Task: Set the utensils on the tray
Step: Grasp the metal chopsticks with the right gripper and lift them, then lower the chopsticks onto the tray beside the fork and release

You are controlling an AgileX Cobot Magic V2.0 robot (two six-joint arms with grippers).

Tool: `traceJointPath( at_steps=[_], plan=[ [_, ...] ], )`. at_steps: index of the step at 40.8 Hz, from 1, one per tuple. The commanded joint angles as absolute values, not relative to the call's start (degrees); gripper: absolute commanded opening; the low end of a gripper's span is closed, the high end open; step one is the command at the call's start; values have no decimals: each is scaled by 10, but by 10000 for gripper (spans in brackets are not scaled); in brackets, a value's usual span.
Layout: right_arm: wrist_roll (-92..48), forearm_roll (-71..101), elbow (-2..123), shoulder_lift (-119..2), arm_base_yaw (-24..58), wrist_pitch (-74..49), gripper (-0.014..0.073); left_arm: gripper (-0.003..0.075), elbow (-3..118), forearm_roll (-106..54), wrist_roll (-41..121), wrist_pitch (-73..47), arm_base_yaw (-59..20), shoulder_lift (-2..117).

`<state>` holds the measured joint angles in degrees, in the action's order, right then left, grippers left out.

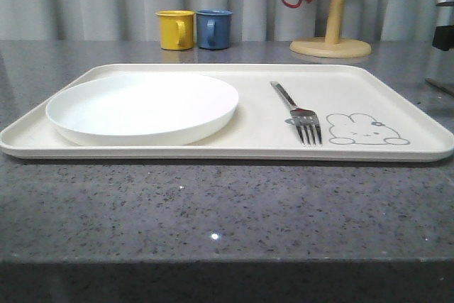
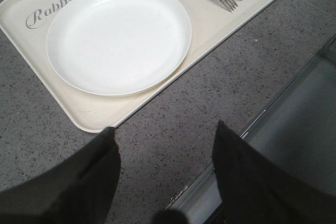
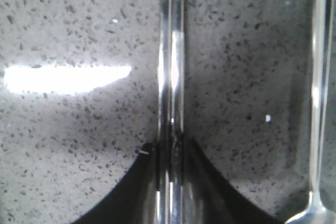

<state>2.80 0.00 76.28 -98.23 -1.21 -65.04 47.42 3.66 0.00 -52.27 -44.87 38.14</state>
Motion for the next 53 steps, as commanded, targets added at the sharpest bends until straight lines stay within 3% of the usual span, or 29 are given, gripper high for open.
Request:
traceJointPath(
  at_steps=[1, 13, 26, 42, 46, 53],
  plan=[
    [23, 0, 791, -959, -12, -675, 45, 389, 490, 38, -5, -482, -454, 381],
    [23, 70, 888, -947, 51, -749, 45, 389, 490, 38, -5, -482, -454, 381],
    [104, 120, 890, -955, 155, -694, 45, 389, 490, 38, -5, -482, -454, 381],
    [171, 127, 890, -1012, 172, -692, 50, 389, 490, 38, -5, -482, -454, 381],
    [171, 126, 890, -1016, 172, -694, 94, 389, 490, 38, -5, -482, -454, 381],
    [171, 125, 890, -1018, 172, -693, 269, 389, 490, 38, -5, -482, -454, 381]
  ],
)
